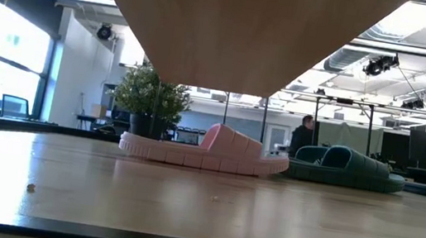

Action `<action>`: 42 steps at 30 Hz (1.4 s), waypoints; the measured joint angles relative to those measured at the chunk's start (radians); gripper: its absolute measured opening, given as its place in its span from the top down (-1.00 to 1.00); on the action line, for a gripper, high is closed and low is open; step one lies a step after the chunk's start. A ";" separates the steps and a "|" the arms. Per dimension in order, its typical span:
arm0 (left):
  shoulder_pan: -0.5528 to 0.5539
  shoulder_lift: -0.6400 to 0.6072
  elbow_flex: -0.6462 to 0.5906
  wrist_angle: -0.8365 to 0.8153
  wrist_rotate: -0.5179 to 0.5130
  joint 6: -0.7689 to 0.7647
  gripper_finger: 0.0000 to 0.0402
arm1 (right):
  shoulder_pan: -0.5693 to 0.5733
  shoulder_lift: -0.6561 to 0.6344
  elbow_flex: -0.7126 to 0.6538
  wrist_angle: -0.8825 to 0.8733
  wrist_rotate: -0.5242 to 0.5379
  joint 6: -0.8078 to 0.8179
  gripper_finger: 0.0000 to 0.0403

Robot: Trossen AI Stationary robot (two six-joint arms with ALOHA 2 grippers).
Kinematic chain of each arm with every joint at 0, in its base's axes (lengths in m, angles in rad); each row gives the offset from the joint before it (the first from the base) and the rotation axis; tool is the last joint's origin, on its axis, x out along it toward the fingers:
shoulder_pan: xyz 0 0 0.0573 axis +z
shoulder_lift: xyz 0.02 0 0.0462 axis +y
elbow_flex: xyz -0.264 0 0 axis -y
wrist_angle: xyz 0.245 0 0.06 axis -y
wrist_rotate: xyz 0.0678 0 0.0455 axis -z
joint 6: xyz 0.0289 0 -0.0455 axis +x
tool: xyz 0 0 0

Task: Pick and place slides into the shelf
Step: Put the pink slide under the shelf aligned with the other pink slide

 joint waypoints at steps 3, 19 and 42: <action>-0.008 0.000 0.000 -0.006 0.001 -0.014 0.75 | 0.000 0.000 0.000 -0.007 -0.011 -0.023 0.68; -0.055 0.001 0.014 -0.096 -0.108 -0.066 0.77 | 0.018 -0.106 0.072 -0.058 -0.015 -0.169 0.10; -0.343 -0.157 0.389 -0.349 -0.145 -0.342 0.77 | 0.373 -0.304 0.013 -0.028 0.860 -0.565 0.21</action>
